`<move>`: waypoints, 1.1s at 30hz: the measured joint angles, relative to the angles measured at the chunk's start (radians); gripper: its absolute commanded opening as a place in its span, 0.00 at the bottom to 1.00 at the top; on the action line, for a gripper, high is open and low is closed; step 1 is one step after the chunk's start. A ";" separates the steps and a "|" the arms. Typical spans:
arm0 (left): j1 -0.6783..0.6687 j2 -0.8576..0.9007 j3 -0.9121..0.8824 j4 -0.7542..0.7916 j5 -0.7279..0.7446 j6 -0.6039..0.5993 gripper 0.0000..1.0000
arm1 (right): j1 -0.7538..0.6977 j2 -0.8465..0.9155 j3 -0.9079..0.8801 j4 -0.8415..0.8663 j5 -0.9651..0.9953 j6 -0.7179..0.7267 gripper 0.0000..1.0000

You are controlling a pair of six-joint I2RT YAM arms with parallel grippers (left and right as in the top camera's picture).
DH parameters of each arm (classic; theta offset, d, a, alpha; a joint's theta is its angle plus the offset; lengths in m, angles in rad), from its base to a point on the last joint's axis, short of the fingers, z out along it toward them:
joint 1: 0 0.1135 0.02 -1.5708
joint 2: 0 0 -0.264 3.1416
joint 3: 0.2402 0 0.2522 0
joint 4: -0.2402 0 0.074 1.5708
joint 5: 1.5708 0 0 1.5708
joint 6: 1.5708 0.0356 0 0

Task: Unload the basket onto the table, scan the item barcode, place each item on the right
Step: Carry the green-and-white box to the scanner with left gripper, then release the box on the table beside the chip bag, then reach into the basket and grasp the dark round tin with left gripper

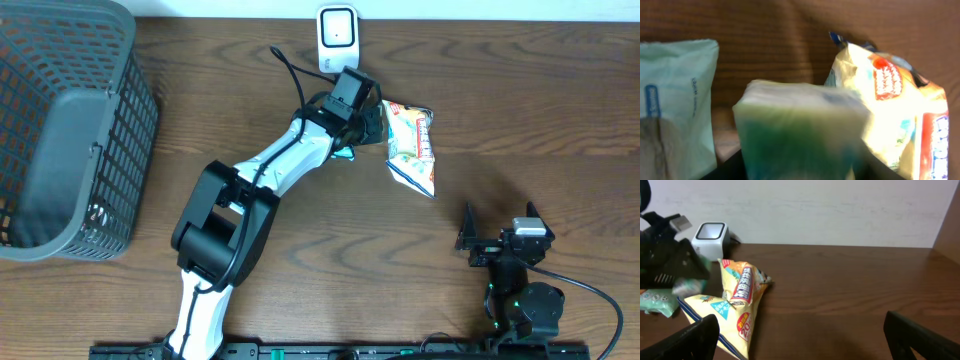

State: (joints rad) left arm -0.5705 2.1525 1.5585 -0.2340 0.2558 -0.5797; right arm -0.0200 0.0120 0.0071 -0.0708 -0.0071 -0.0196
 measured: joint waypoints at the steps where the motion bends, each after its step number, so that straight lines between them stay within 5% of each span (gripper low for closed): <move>1: 0.000 0.003 0.000 0.001 -0.001 -0.008 0.79 | 0.000 0.000 0.000 0.000 0.000 0.000 0.99; 13: 0.019 -0.013 0.000 0.005 0.003 -0.002 0.85 | 0.000 0.000 0.000 0.000 0.000 0.000 0.99; 18: 0.124 -0.177 0.000 -0.032 0.002 0.034 0.85 | 0.000 0.000 0.000 0.000 0.000 0.000 0.99; 27: 0.483 -0.650 0.041 -0.152 -0.037 0.147 0.85 | 0.000 0.000 0.000 0.000 0.000 0.000 0.99; 33: 0.825 -0.722 0.045 -0.345 -0.105 0.162 0.85 | 0.000 0.000 0.000 0.000 0.000 0.000 0.99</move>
State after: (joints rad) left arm 0.2546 1.4307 1.6032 -0.5793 0.1509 -0.4175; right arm -0.0200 0.0120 0.0071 -0.0708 -0.0071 -0.0196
